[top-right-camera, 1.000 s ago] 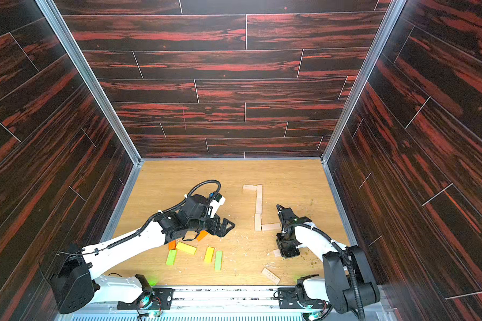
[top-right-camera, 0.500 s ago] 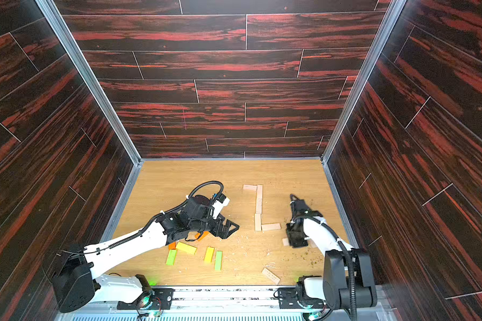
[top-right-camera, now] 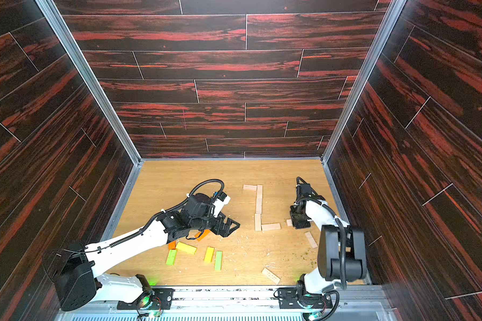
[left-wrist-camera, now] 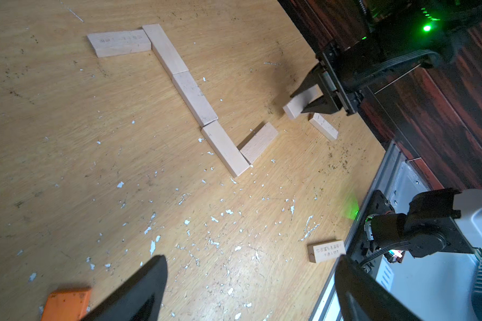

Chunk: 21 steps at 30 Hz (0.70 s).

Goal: Assemble a giraffe with building blocks
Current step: Assemble the building block at the center of the board.

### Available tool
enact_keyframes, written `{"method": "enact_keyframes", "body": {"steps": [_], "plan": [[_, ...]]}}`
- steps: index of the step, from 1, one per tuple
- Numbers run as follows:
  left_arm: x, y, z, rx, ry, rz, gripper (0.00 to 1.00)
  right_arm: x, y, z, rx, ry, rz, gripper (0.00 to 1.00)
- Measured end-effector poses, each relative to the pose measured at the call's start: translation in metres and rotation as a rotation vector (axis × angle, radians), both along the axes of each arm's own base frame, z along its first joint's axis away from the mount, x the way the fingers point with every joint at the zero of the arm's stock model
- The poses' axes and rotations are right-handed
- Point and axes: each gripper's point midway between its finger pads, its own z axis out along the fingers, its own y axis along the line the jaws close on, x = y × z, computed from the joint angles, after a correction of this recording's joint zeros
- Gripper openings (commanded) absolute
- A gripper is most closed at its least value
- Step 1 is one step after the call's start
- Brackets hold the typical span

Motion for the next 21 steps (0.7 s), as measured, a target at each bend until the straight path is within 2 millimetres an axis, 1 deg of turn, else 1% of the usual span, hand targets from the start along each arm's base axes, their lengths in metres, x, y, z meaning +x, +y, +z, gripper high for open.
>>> {"method": "enact_keyframes", "body": {"steps": [4,12,21], "plan": [[-0.001,0.001,-0.001,0.005,0.004,0.000,0.96,0.002,0.003,-0.008,0.014,0.003,0.002,0.15],[-0.001,0.001,-0.004,0.012,0.011,0.001,0.96,-0.003,0.013,-0.025,0.041,0.033,0.011,0.16],[-0.001,0.002,-0.004,0.013,0.013,0.001,0.96,-0.001,0.018,-0.027,0.055,0.024,0.004,0.17]]}}
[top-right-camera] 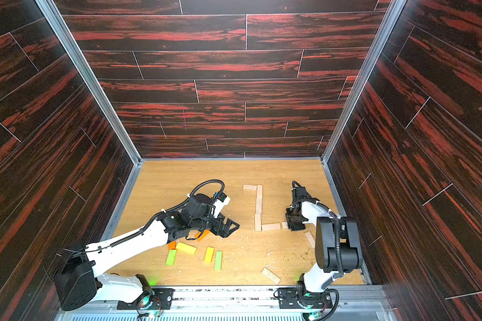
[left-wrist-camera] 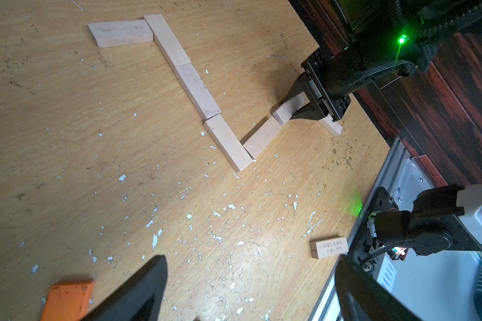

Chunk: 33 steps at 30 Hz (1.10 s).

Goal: Assemble a giraffe with building blocks
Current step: Assemble the building block at the center of the board.

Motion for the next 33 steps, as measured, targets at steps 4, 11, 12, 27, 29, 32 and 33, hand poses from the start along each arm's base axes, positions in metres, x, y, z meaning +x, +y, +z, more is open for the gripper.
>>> {"method": "enact_keyframes", "body": {"steps": [4,11,12,27,29,32,33], "plan": [[0.0000,0.0000,-0.0001,0.000,0.000,0.000,0.96,0.0002,0.0017,-0.0002,0.001,-0.002,-0.003,0.17],[-0.0001,0.0001,-0.0001,0.002,-0.002,-0.002,0.96,0.0008,0.0023,-0.0007,0.002,-0.006,-0.015,0.23],[-0.0001,0.0001,-0.0001,0.002,-0.003,-0.003,0.96,0.0008,0.0023,-0.0007,0.002,-0.006,-0.016,0.24],[0.0004,0.0013,-0.0013,0.011,-0.007,-0.001,0.97,0.0070,0.0045,0.0012,0.004,-0.034,-0.018,0.47],[0.0006,0.0017,-0.0017,0.015,-0.010,-0.001,0.97,0.0054,0.0046,0.0008,-0.001,-0.033,-0.017,0.43],[0.0009,0.0019,-0.0018,0.016,-0.012,-0.001,0.97,0.0026,0.0046,0.0004,-0.006,-0.035,-0.015,0.39],[0.0010,0.0020,-0.0019,0.017,-0.014,-0.001,0.97,0.0018,0.0047,0.0003,-0.007,-0.036,-0.014,0.38]]}}
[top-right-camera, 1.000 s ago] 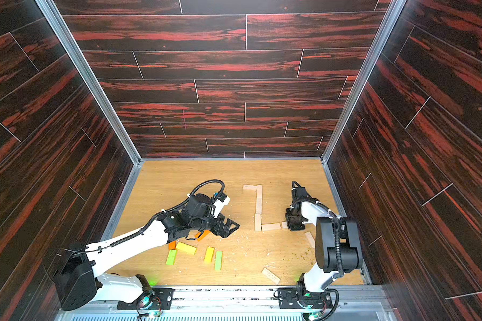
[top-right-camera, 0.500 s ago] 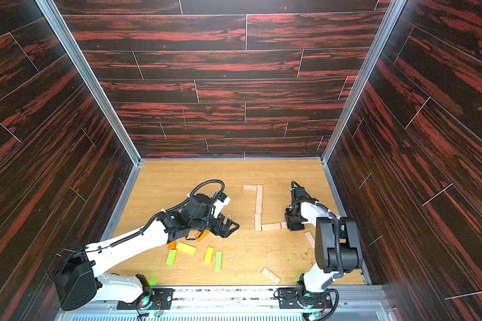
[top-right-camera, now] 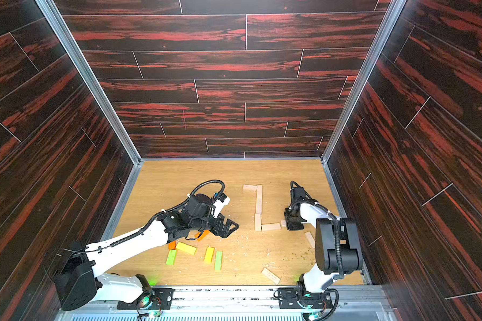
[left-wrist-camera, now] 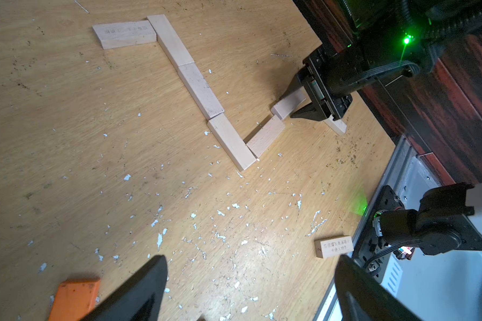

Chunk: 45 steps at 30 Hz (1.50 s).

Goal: Assemble a giraffe with building blocks
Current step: Assemble the building block at the center of the board.

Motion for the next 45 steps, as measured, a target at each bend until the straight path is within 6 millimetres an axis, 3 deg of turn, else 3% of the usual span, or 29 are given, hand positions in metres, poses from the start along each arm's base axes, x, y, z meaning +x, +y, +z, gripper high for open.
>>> {"method": "enact_keyframes", "body": {"steps": [45], "plan": [[0.000,0.005,0.001,0.020,-0.018,0.009,0.97,-0.005,0.010,0.000,-0.004,-0.007,-0.004,0.42]]}}
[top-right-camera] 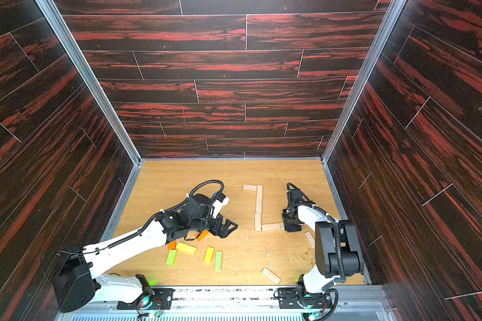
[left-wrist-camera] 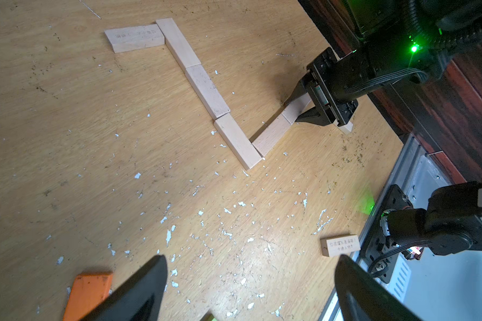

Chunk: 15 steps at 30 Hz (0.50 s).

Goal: Assemble a giraffe with building blocks
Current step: Assemble the building block at the center of the board.

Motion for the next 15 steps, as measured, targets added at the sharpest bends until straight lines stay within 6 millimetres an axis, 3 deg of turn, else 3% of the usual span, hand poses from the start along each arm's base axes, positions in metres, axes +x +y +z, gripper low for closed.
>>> {"method": "enact_keyframes", "body": {"steps": [15], "plan": [[-0.0001,-0.0001,0.0000,0.000,0.000,0.000,0.97,-0.0052,0.0051,0.0029,0.016,0.009,0.008,0.63]]}}
